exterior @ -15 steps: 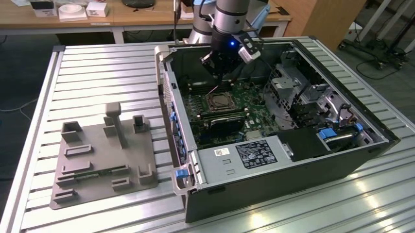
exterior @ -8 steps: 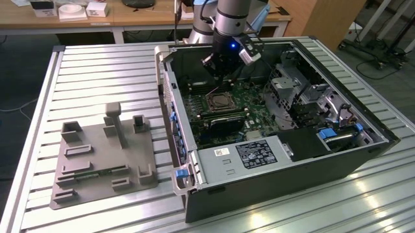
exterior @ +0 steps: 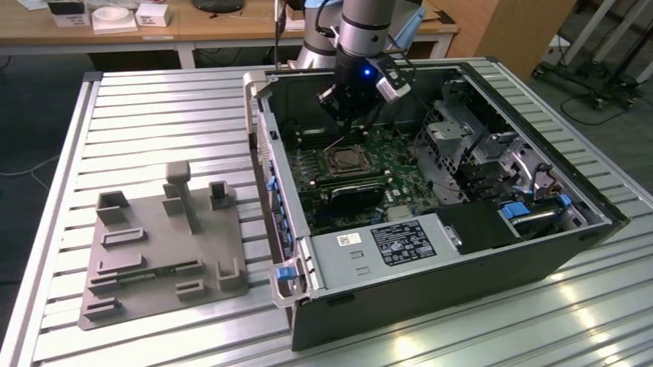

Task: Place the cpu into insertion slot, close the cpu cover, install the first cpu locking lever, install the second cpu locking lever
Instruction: 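Install the first cpu locking lever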

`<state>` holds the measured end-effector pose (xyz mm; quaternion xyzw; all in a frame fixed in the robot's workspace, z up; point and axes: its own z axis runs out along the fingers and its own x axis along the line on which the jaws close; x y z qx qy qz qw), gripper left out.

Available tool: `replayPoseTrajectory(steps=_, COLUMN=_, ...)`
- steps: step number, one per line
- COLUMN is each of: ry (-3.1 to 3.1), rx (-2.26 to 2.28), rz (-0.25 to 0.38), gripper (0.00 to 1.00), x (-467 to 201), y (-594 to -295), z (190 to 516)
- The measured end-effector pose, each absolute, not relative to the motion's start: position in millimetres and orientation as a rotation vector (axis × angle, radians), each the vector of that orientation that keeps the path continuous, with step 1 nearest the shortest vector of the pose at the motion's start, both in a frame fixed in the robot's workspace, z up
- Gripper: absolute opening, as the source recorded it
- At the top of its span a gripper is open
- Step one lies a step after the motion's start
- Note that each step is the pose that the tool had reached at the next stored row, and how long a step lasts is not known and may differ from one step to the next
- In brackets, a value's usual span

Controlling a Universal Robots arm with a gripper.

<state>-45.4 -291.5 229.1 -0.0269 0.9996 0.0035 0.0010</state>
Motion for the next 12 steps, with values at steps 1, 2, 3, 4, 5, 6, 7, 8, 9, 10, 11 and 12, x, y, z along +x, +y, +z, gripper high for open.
replayPoseTrajectory(steps=1, ry=3.138, rx=-0.084, rz=0.011, gripper=0.10, x=-45.4, y=-291.5, z=229.7)
replayPoseTrajectory(steps=2, ry=3.138, rx=-0.084, rz=0.011, gripper=0.10, x=-45.4, y=-291.5, z=230.5)
replayPoseTrajectory(steps=3, ry=3.138, rx=-0.084, rz=0.011, gripper=0.10, x=-45.4, y=-291.5, z=231.3)
replayPoseTrajectory(steps=4, ry=3.138, rx=-0.084, rz=0.011, gripper=0.10, x=-45.4, y=-291.5, z=232.3)
replayPoseTrajectory(steps=5, ry=3.138, rx=-0.085, rz=0.011, gripper=0.10, x=-45.4, y=-291.5, z=233.2)
replayPoseTrajectory(steps=6, ry=3.138, rx=-0.085, rz=0.011, gripper=0.10, x=-45.5, y=-291.5, z=234.0)
replayPoseTrajectory(steps=7, ry=3.138, rx=-0.085, rz=0.011, gripper=0.10, x=-45.6, y=-291.5, z=234.8)
replayPoseTrajectory(steps=8, ry=3.138, rx=-0.084, rz=0.011, gripper=0.10, x=-45.7, y=-291.5, z=235.7)
replayPoseTrajectory(steps=9, ry=3.138, rx=-0.084, rz=0.011, gripper=0.10, x=-45.8, y=-291.4, z=236.6)
replayPoseTrajectory(steps=10, ry=3.138, rx=-0.085, rz=0.011, gripper=0.10, x=-45.8, y=-291.5, z=237.5)
replayPoseTrajectory(steps=11, ry=3.138, rx=-0.085, rz=0.011, gripper=0.10, x=-45.9, y=-291.5, z=238.3)
replayPoseTrajectory(steps=12, ry=3.138, rx=-0.085, rz=0.011, gripper=0.10, x=-45.9, y=-291.5, z=239.2)
